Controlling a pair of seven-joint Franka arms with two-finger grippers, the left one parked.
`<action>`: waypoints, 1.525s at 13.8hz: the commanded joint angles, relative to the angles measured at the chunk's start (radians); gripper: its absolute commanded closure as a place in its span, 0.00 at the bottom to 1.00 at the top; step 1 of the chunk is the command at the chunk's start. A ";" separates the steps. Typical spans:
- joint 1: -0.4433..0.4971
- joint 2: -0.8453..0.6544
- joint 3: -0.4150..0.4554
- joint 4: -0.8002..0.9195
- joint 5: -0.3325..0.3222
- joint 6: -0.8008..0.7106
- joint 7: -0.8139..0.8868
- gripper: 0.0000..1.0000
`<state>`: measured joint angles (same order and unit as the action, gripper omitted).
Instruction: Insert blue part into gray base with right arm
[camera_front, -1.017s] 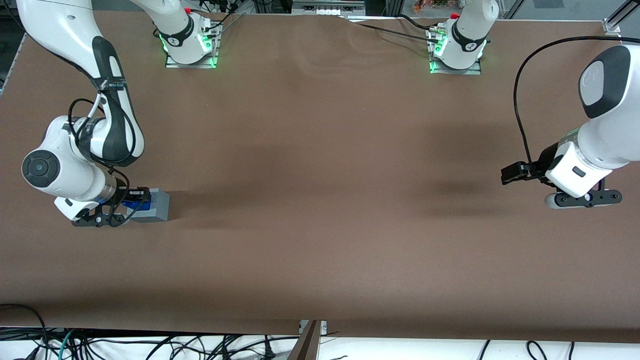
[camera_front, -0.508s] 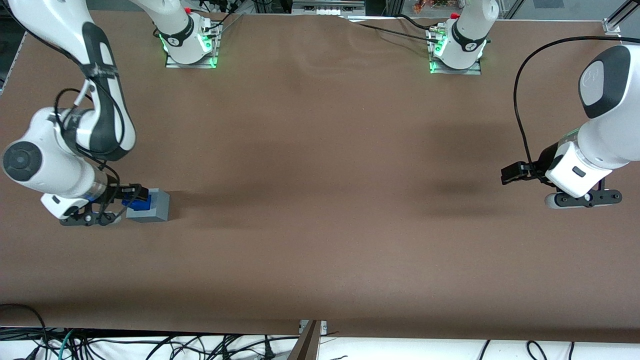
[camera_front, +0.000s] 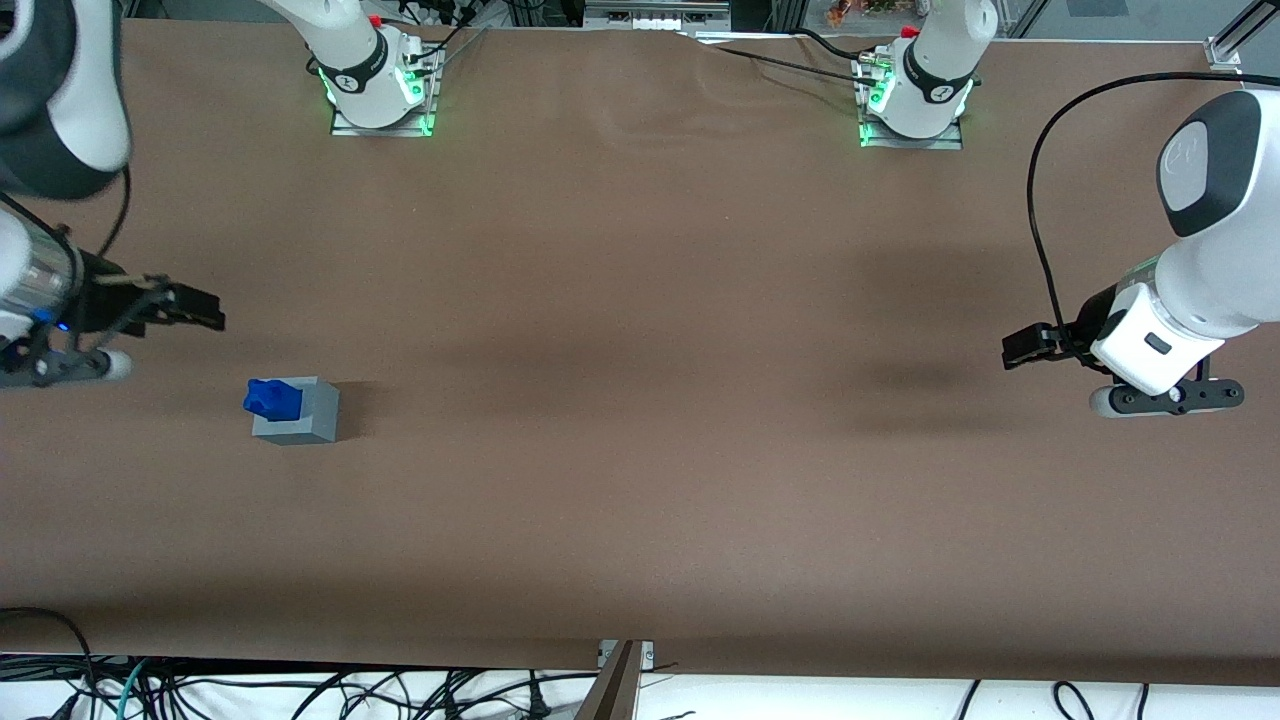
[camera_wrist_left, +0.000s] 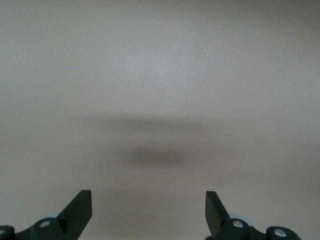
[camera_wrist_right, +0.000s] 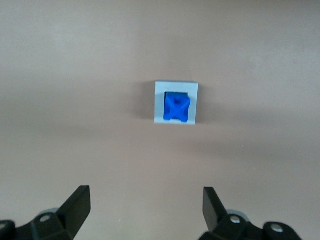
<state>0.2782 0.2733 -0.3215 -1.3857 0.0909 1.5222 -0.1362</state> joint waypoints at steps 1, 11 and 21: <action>-0.011 -0.046 0.022 0.044 0.003 -0.088 0.003 0.01; -0.315 -0.244 0.351 -0.294 -0.062 0.122 0.101 0.01; -0.309 -0.246 0.348 -0.285 -0.077 0.130 0.107 0.01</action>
<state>-0.0159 0.0547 0.0089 -1.6470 0.0329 1.6366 -0.0421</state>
